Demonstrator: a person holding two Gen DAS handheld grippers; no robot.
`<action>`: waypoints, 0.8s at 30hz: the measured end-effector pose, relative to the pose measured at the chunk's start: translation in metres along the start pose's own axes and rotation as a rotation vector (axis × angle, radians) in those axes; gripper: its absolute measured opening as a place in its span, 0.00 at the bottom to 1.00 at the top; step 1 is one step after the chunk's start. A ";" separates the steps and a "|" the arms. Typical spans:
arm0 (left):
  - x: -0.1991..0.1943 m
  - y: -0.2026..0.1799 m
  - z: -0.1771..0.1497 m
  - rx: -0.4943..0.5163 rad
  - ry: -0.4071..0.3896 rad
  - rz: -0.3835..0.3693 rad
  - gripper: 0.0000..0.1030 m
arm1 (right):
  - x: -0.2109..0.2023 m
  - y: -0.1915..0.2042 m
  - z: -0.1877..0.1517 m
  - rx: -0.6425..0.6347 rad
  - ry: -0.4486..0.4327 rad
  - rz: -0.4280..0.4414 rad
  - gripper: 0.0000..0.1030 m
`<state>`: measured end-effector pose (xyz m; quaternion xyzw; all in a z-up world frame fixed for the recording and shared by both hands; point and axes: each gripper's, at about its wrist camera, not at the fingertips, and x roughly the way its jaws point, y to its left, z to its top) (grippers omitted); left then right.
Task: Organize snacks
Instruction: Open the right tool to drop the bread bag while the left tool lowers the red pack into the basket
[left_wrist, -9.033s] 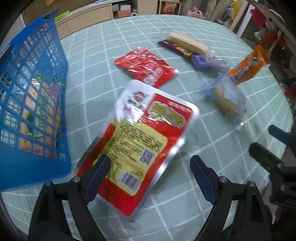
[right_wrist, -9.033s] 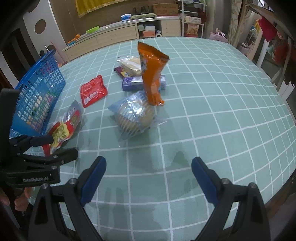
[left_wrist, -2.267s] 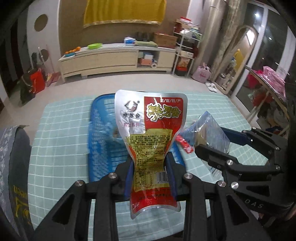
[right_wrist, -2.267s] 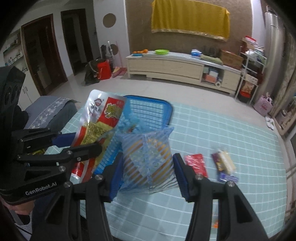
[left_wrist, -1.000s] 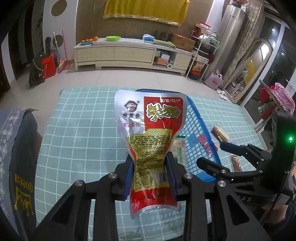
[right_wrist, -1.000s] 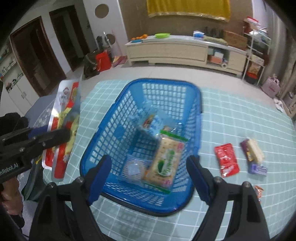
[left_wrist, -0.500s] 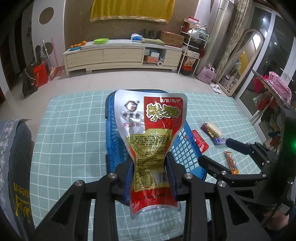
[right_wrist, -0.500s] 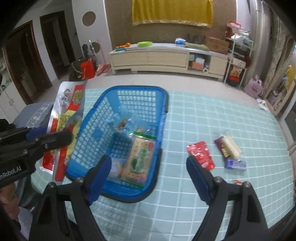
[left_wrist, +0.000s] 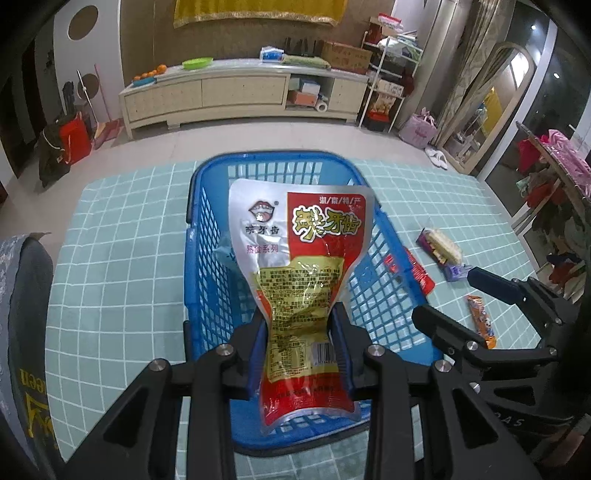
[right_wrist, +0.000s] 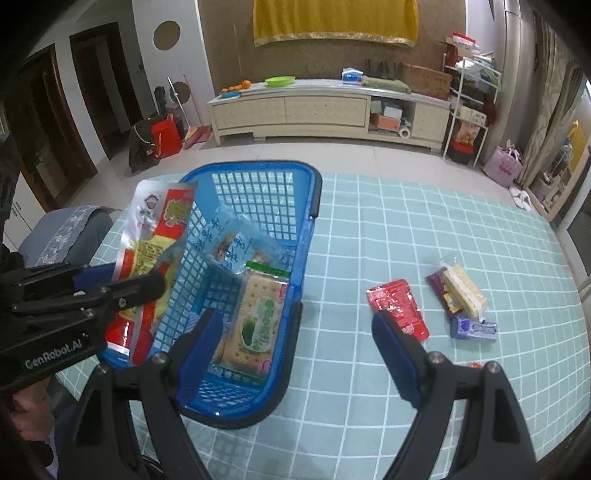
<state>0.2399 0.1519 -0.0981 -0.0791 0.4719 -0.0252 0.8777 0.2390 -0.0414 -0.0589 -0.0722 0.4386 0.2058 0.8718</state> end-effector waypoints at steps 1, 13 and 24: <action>0.003 0.001 0.000 -0.001 0.004 -0.001 0.30 | 0.003 0.000 0.000 0.001 0.004 0.002 0.84; 0.013 0.009 -0.008 -0.037 0.036 0.004 0.57 | 0.008 -0.001 -0.002 -0.003 0.022 -0.009 0.84; -0.041 -0.006 -0.018 0.019 -0.044 0.013 0.59 | -0.033 0.002 -0.006 -0.014 -0.015 -0.007 0.84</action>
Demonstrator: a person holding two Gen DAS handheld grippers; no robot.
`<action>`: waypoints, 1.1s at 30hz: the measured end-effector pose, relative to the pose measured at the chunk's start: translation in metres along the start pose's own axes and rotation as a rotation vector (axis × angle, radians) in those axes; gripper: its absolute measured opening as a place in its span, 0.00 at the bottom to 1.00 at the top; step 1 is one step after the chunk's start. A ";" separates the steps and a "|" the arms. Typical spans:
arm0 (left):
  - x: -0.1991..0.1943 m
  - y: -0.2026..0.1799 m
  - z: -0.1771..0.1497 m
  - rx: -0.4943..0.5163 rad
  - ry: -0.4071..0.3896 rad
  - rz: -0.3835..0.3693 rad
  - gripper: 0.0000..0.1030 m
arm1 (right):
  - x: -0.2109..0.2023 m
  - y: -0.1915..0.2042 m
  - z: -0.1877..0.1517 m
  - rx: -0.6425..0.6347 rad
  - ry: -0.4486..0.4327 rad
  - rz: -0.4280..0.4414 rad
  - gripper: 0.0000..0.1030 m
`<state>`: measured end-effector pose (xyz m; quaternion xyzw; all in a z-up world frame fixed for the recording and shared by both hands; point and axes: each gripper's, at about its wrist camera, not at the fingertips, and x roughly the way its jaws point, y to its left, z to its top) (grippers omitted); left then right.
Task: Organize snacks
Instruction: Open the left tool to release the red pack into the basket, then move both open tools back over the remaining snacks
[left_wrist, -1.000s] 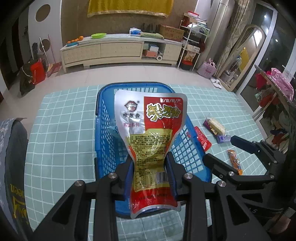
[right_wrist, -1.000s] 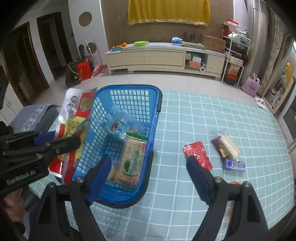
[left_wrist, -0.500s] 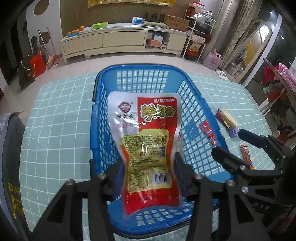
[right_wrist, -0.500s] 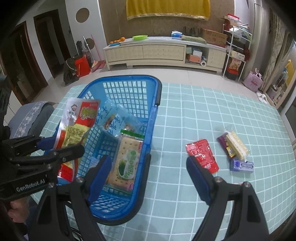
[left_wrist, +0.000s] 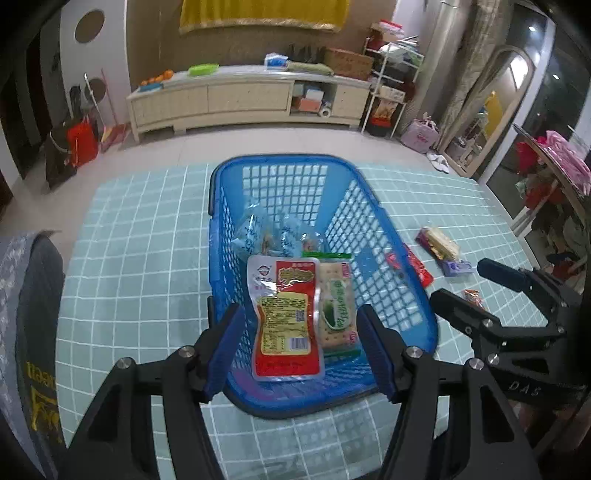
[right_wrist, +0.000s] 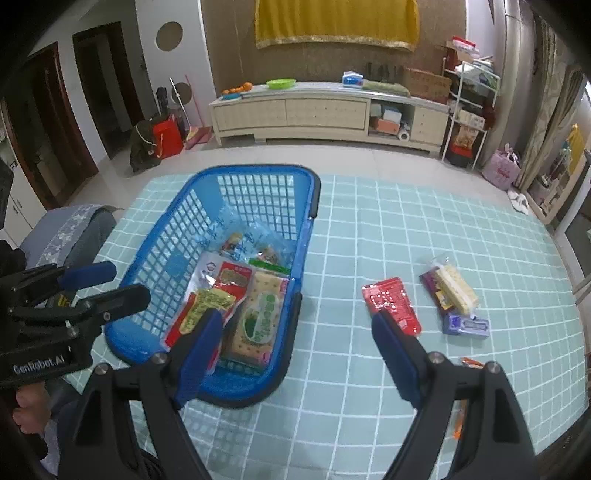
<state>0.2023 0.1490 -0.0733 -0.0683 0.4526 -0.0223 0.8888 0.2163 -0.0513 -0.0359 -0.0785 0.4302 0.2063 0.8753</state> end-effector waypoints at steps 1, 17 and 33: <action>-0.004 -0.003 -0.002 0.012 -0.007 -0.003 0.60 | -0.005 0.000 0.000 -0.001 -0.007 -0.001 0.84; -0.060 -0.061 -0.021 0.129 -0.114 0.002 0.64 | -0.071 -0.018 -0.018 0.004 -0.067 -0.030 0.84; -0.064 -0.132 -0.046 0.189 -0.203 -0.019 0.64 | -0.108 -0.066 -0.055 0.006 -0.124 -0.071 0.84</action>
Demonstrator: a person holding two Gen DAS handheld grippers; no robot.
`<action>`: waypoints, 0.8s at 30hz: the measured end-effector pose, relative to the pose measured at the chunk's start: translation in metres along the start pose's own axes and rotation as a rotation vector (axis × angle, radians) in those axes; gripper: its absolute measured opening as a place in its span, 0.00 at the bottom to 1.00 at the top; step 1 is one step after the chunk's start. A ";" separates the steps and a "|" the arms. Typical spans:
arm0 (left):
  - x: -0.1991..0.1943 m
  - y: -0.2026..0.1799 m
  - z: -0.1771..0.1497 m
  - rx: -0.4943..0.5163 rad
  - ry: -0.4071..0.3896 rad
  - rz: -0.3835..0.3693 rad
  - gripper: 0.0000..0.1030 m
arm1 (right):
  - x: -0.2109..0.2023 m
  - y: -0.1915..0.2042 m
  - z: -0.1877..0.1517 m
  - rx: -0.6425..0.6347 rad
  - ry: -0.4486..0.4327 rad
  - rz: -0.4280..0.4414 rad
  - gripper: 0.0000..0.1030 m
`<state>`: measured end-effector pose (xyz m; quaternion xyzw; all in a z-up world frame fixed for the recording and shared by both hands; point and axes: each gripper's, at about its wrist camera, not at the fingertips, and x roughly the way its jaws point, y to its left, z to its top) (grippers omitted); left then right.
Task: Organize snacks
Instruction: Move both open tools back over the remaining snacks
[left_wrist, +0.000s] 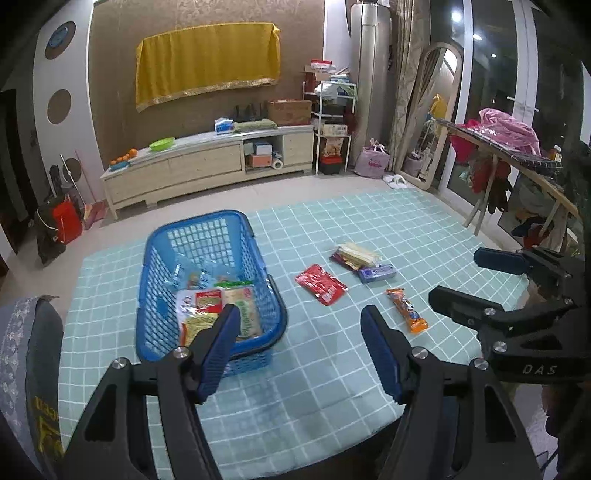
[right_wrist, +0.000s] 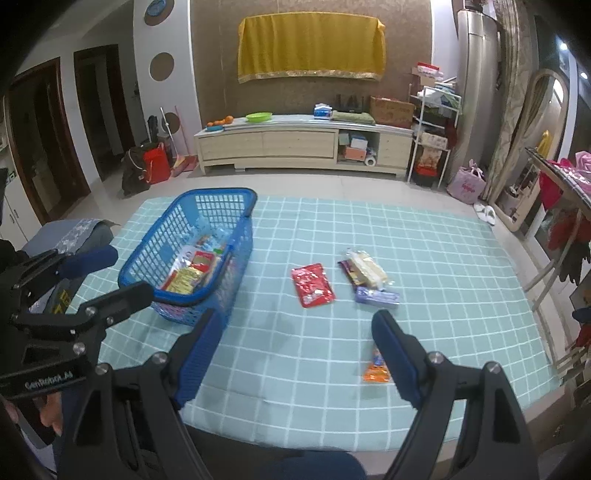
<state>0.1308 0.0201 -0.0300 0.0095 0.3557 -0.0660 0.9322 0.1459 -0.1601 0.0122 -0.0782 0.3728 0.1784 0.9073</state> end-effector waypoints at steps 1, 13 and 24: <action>0.003 -0.003 0.000 0.002 0.009 -0.002 0.64 | 0.000 -0.002 -0.002 -0.003 -0.001 -0.002 0.84; 0.048 -0.051 0.002 -0.004 0.120 -0.107 0.64 | 0.025 -0.058 -0.014 0.030 0.099 -0.049 0.84; 0.108 -0.073 0.022 -0.044 0.212 -0.093 0.64 | 0.054 -0.102 0.003 -0.007 0.127 -0.060 0.84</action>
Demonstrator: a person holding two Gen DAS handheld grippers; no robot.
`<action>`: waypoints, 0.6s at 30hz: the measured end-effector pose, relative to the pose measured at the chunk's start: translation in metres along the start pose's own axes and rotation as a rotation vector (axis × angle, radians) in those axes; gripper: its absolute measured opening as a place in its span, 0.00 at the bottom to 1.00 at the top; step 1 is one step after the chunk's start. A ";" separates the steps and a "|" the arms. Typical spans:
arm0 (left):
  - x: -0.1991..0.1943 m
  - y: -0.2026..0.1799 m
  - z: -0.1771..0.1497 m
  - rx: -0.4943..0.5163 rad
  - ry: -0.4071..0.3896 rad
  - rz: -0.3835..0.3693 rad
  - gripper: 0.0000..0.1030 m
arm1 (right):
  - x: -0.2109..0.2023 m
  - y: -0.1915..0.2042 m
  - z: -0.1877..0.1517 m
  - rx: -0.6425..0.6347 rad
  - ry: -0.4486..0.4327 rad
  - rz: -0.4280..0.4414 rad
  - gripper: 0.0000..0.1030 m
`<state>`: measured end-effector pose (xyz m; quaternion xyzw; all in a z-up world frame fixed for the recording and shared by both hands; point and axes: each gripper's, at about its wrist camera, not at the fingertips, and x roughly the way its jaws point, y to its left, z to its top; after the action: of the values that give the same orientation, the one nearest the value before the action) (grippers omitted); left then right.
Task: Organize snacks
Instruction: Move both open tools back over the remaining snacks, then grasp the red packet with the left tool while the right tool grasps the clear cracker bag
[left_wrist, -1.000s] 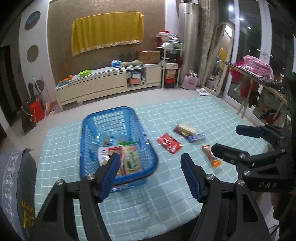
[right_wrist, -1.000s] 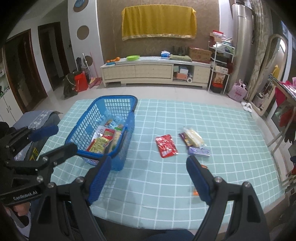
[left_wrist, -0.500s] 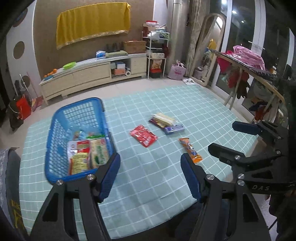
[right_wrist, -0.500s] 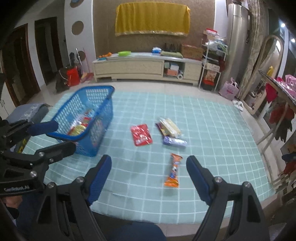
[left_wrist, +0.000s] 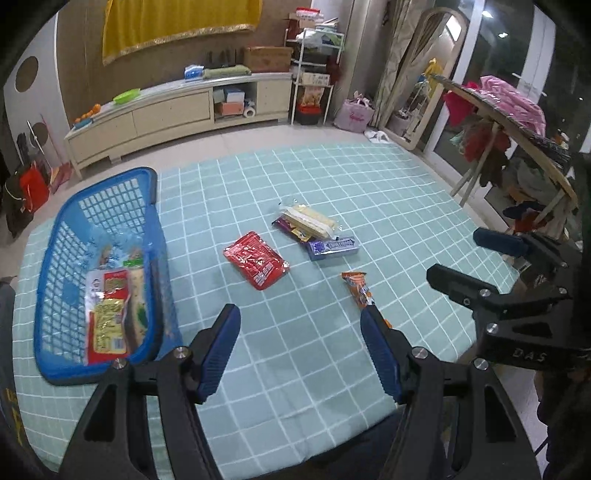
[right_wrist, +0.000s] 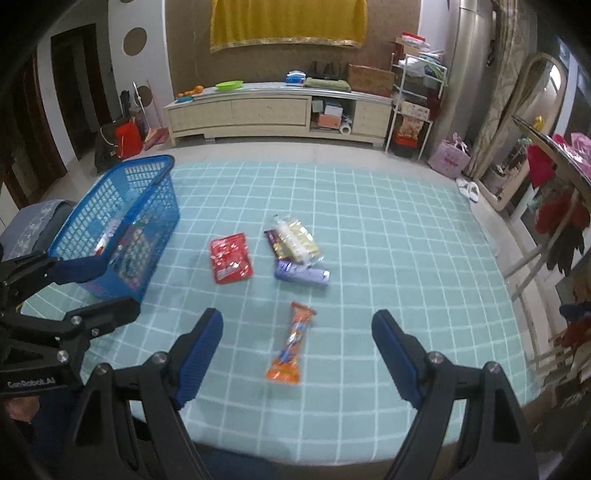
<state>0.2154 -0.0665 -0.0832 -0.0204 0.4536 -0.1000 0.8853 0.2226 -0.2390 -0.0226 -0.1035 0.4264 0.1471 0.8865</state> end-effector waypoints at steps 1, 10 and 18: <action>0.007 -0.002 0.004 -0.005 0.007 0.007 0.64 | 0.005 -0.004 0.004 -0.008 -0.005 0.000 0.84; 0.075 -0.013 0.029 -0.033 0.098 0.029 0.64 | 0.050 -0.036 0.024 -0.009 0.004 0.051 0.84; 0.141 0.011 0.044 -0.193 0.235 0.035 0.66 | 0.102 -0.050 0.030 0.014 0.088 0.083 0.84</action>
<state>0.3323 -0.0858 -0.1714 -0.0854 0.5619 -0.0423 0.8217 0.3228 -0.2588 -0.0814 -0.0860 0.4697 0.1764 0.8607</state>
